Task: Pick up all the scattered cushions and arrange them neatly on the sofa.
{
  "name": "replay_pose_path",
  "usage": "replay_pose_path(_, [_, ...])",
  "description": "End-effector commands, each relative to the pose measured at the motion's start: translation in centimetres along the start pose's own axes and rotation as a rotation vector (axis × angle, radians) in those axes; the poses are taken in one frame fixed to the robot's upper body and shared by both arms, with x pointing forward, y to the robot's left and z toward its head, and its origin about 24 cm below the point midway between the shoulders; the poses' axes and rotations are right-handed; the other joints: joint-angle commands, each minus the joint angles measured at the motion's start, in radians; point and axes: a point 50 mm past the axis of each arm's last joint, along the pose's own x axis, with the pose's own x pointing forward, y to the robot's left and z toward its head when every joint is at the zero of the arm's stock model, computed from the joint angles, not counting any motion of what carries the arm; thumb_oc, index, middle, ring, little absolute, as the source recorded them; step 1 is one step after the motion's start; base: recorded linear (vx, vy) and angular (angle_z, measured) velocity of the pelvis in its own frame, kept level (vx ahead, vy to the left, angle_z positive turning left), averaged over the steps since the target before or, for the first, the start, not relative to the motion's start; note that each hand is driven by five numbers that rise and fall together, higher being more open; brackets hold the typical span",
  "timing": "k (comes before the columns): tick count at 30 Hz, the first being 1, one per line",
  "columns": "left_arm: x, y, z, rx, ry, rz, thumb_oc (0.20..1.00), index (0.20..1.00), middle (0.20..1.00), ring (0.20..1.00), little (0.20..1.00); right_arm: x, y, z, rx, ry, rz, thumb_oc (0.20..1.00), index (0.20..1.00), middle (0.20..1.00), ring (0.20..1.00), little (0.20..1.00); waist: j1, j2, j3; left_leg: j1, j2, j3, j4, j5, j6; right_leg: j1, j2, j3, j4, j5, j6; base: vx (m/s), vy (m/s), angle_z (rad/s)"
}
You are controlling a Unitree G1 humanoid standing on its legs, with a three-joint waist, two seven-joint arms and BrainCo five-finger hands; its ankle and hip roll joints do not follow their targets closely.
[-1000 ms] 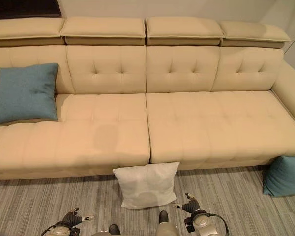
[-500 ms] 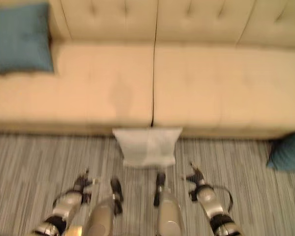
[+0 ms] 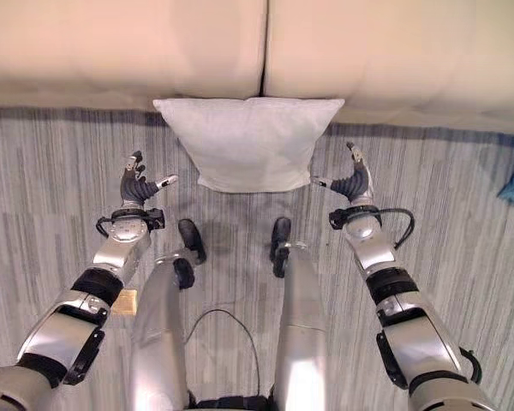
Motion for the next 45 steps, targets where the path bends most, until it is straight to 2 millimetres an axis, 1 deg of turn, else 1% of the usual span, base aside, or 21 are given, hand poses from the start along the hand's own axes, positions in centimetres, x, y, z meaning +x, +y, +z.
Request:
replay_pose_path(1, [-0.8,1.8,-2.1,0.056,0.035,0.062,1.0,1.0,1.0,1.0,1.0,-1.8,0.3,-3.0,-0.004,0.071,-0.018,1.0,1.0,1.0,1.0,1.0,-0.009,0.012,-0.123,-0.01,-0.005,-0.033,-0.08,0.044,-0.027,0.002,-0.052,0.028,-0.125,0.122,0.122,0.06,-0.013,-0.06])
replay_pose_path(3, [1.3,2.2,1.1,0.105,-0.035,0.083,1.0,1.0,1.0,1.0,1.0,0.4,-1.3,-0.9,-0.023,0.032,-0.072,1.0,1.0,1.0,1.0,1.0,-0.011,0.006,-0.118,-0.137,-0.013,-0.039,-0.021,0.032,-0.019,-0.119,-0.056,0.043,-0.078,0.119,0.12,0.08,0.024,0.06])
replay_pose_path(5, [1.6,2.2,1.7,0.108,-0.044,0.09,1.0,1.0,1.0,1.0,1.0,0.7,-1.5,-0.8,-0.026,0.038,-0.084,1.0,1.0,1.0,1.0,1.0,-0.012,0.005,-0.116,-0.158,-0.017,-0.04,-0.013,0.031,-0.018,-0.141,-0.058,0.045,-0.07,0.118,0.119,0.04,0.02,0.0])
replay_pose_path(8, [3.0,2.1,4.3,0.122,-0.094,0.112,1.0,1.0,1.0,1.0,1.0,1.8,-2.8,0.0,-0.04,0.045,-0.139,1.0,1.0,1.0,1.0,1.0,-0.014,0.001,-0.122,-0.229,-0.028,-0.037,0.011,0.023,-0.014,-0.219,-0.062,0.061,-0.052,0.113,0.119,0.05,0.046,0.06])
replay_pose_path(13, [4.1,1.9,7.7,0.127,-0.168,0.106,1.0,1.0,1.0,1.0,1.0,3.2,-4.4,1.7,-0.06,0.021,-0.196,1.0,1.0,1.0,1.0,1.0,-0.021,0.004,-0.131,-0.301,-0.031,-0.027,0.034,0.014,-0.009,-0.3,-0.063,0.086,-0.034,0.114,0.122,0.03,0.057,-0.02])
replay_pose_path(16, [4.5,1.2,10.0,0.084,-0.214,0.088,1.0,1.0,1.0,1.0,1.0,4.2,-5.6,3.9,-0.05,-0.027,-0.243,1.0,1.0,1.0,1.0,1.0,-0.028,0.008,-0.122,-0.349,-0.031,-0.018,0.071,0.0,-0.004,-0.357,-0.055,0.11,-0.007,0.111,0.122,0.04,0.059,-0.08])
replay_pose_path(17, [4.6,0.8,10.2,0.07,-0.208,0.076,1.0,1.0,1.0,1.0,1.0,4.4,-5.7,4.3,-0.044,-0.035,-0.244,1.0,1.0,1.0,1.0,1.0,-0.031,0.008,-0.12,-0.357,-0.031,-0.018,0.079,-0.004,-0.002,-0.369,-0.052,0.114,0.002,0.11,0.123,0.05,0.021,-0.13])
replay_pose_path(18, [4.6,0.2,11.3,0.049,-0.232,0.063,1.0,1.0,1.0,1.0,1.0,4.7,-5.9,5.1,-0.038,-0.055,-0.247,1.0,1.0,1.0,1.0,1.0,-0.034,0.011,-0.113,-0.37,-0.029,-0.019,0.089,-0.007,-0.001,-0.386,-0.048,0.122,0.013,0.109,0.122,0.04,0.003,-0.18])
replay_pose_path(19, [4.5,-1.0,13.1,-0.02,-0.267,0.035,1.0,1.0,1.0,1.0,1.0,5.2,-6.1,7.2,-0.012,-0.106,-0.25,1.0,1.0,1.0,1.0,1.0,-0.042,0.017,-0.087,-0.387,-0.023,-0.022,0.11,-0.008,0.0,-0.399,-0.043,0.126,0.022,0.109,0.123,0.03,-0.005,-0.13])
replay_pose_path(23, [4.1,-3.1,15.4,-0.04,-0.319,-0.03,1.0,1.0,1.0,1.0,1.0,5.8,-6.3,9.5,0.002,-0.155,-0.235,1.0,1.0,1.0,1.0,1.0,-0.04,0.031,-0.043,-0.399,-0.014,-0.033,0.14,-0.013,0.003,-0.4,-0.033,0.123,0.035,0.109,0.122,0.01,-0.017,-0.07])
replay_pose_path(27, [3.7,-4.7,16.7,-0.056,-0.341,-0.077,1.0,1.0,1.0,1.0,1.0,6.1,-5.1,11.5,0.009,-0.196,-0.189,1.0,1.0,1.0,1.0,1.0,-0.033,0.043,-0.012,-0.409,-0.003,-0.05,0.166,-0.011,0.006,-0.4,-0.026,0.121,0.051,0.11,0.117,0.0,-0.015,-0.05])
replay_pose_path(33, [3.1,-6.8,17.8,-0.068,-0.361,-0.135,1.0,1.0,1.0,1.0,1.0,6.3,-3.0,13.2,-0.033,-0.223,-0.121,1.0,1.0,1.0,1.0,1.0,-0.017,0.069,-0.008,-0.435,0.003,-0.08,0.199,-0.013,0.011,-0.4,-0.022,0.101,0.063,0.107,0.112,0.01,-0.025,-0.04])
replay_pose_path(34, [2.6,-7.9,18.4,-0.086,-0.378,-0.163,1.0,1.0,1.0,1.0,1.0,6.2,-1.0,14.0,-0.039,-0.233,-0.068,1.0,1.0,1.0,1.0,1.0,-0.005,0.085,-0.007,-0.451,0.007,-0.1,0.22,-0.012,0.014,-0.4,-0.021,0.091,0.075,0.104,0.108,0.04,-0.054,-0.03])
replay_pose_path(35, [2.4,-8.2,18.5,-0.066,-0.388,-0.177,1.0,1.0,1.0,1.0,1.0,6.0,0.0,14.8,-0.065,-0.258,-0.031,1.0,1.0,1.0,1.0,1.0,0.0,0.095,-0.007,-0.46,0.009,-0.114,0.227,-0.011,0.015,-0.4,-0.022,0.083,0.076,0.102,0.105,0.03,-0.038,-0.03])
replay_pose_path(36, [2.4,-8.2,18.5,-0.067,-0.388,-0.176,1.0,1.0,1.0,1.0,1.0,6.0,0.1,14.8,-0.065,-0.258,-0.031,1.0,1.0,1.0,1.0,1.0,-0.001,0.095,-0.007,-0.46,0.009,-0.115,0.228,-0.011,0.015,-0.4,-0.022,0.082,0.077,0.102,0.104,0.0,0.0,0.0])
replay_pose_path(38, [2.1,-8.6,18.8,-0.068,-0.402,-0.19,1.0,1.0,1.0,1.0,1.0,5.5,2.0,16.0,-0.078,-0.304,0.026,1.0,1.0,1.0,1.0,1.0,0.007,0.102,-0.007,-0.461,0.008,-0.121,0.241,-0.01,0.015,-0.4,-0.02,0.081,0.093,0.098,0.099,0.0,0.0,0.0])
replay_pose_path(39, [2.1,-8.5,18.9,-0.081,-0.405,-0.193,1.0,1.0,1.0,1.0,1.0,5.2,2.6,16.6,-0.072,-0.324,0.048,0.777,0.777,0.777,0.777,0.777,0.01,0.104,-0.007,-0.461,0.008,-0.124,0.242,-0.01,0.016,-0.4,-0.019,0.077,0.095,0.098,0.098,0.0,0.0,0.0])
replay_pose_path(40, [2.1,-8.5,18.9,-0.081,-0.405,-0.193,1.0,1.0,1.0,1.0,1.0,5.2,2.6,16.6,-0.072,-0.324,0.048,0.407,0.407,0.407,0.407,0.407,0.009,0.104,-0.007,-0.461,0.008,-0.124,0.242,-0.01,0.016,-0.4,-0.019,0.077,0.095,0.098,0.098,0.0,0.0,0.0])
replay_pose_path(41, [1.9,-8.6,19.3,-0.095,-0.423,-0.201,1.0,1.0,1.0,1.0,1.0,4.9,3.3,17.1,-0.057,-0.344,0.074,0.2,0.2,0.2,0.2,0.2,0.012,0.106,-0.007,-0.461,0.007,-0.126,0.248,-0.009,0.016,-0.4,-0.017,0.077,0.101,0.097,0.095,0.0,0.0,0.0])
replay_pose_path(42, [1.8,-8.4,19.6,-0.108,-0.44,-0.21,0.2,0.2,0.2,0.2,0.2,4.5,3.8,17.8,-0.04,-0.376,0.097,0.2,0.2,0.2,0.2,0.2,0.013,0.106,-0.007,-0.461,0.007,-0.131,0.252,-0.01,0.017,-0.4,-0.016,0.076,0.105,0.096,0.095,0.0,0.0,0.0])
replay_pose_path(45, [1.8,-7.6,19.9,-0.167,-0.454,-0.192,0.2,0.2,0.2,0.2,0.2,3.9,4.2,19.3,0.029,-0.438,0.11,0.2,0.2,0.2,0.2,0.2,0.012,0.101,-0.007,-0.461,0.002,-0.134,0.256,-0.01,0.017,-0.4,-0.01,0.076,0.109,0.097,0.093,0.0,0.0,0.0])
